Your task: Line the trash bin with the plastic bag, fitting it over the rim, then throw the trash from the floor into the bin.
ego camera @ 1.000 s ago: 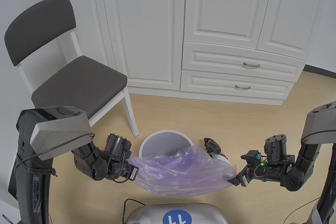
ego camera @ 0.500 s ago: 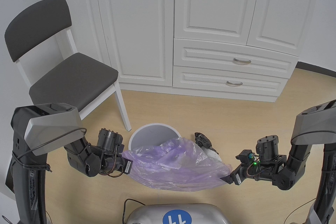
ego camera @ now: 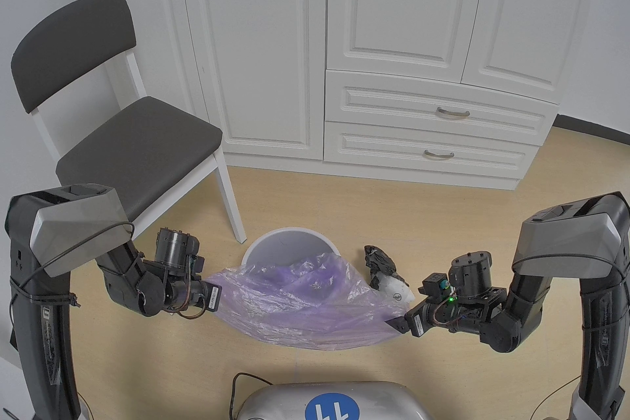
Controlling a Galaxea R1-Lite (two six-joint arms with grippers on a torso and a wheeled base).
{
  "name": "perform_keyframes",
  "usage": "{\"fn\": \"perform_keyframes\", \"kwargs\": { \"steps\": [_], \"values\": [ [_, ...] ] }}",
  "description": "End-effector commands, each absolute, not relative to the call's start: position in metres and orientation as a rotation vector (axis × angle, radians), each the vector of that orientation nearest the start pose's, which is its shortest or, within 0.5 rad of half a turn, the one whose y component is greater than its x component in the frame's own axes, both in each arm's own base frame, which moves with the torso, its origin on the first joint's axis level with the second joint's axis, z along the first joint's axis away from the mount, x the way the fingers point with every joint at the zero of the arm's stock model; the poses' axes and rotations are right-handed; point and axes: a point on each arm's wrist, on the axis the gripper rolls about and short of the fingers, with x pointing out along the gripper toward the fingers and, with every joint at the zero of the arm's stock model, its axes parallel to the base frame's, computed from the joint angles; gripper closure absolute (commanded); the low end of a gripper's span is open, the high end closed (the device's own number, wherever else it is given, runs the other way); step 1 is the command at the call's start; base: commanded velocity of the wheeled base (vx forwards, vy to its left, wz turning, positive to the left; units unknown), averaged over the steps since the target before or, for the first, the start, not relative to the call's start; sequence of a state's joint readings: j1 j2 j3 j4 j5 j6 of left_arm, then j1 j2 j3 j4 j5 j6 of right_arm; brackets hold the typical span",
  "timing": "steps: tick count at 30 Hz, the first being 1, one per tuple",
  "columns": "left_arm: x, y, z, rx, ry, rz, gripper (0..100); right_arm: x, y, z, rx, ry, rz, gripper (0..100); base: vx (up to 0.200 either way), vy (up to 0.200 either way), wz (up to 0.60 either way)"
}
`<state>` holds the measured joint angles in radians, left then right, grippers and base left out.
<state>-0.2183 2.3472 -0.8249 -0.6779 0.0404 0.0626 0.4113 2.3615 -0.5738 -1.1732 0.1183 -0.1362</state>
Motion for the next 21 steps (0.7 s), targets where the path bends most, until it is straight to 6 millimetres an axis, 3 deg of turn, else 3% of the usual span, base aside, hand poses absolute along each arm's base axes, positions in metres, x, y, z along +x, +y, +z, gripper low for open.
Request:
{"fn": "perform_keyframes", "kwargs": {
  "steps": [1, 7, 11, 15, 21],
  "values": [
    [0.355, -0.075, -0.036, 0.164, 0.833, -0.186, 100, 0.307, 0.140, -0.038, -0.221, 0.577, 0.561, 0, 0.000, 0.000, 0.00],
    [0.355, -0.067, -0.035, 0.147, 0.838, -0.184, 100, 0.300, 0.134, -0.028, -0.210, 0.571, 0.561, 0, 0.000, 0.000, 0.00],
    [0.362, -0.054, -0.037, 0.108, 0.840, -0.187, 100, 0.296, 0.110, -0.022, -0.136, 0.595, 0.648, 0, 0.000, 0.000, 0.00],
    [0.373, -0.048, -0.048, 0.095, 0.845, -0.171, 100, 0.305, 0.078, -0.027, -0.035, 0.594, 0.761, 0, 0.000, 0.000, 0.00],
    [0.375, -0.047, -0.054, 0.094, 0.861, -0.167, 100, 0.317, 0.064, -0.038, 0.018, 0.607, 0.790, 0, 0.000, 0.000, 0.00]
  ]
}}
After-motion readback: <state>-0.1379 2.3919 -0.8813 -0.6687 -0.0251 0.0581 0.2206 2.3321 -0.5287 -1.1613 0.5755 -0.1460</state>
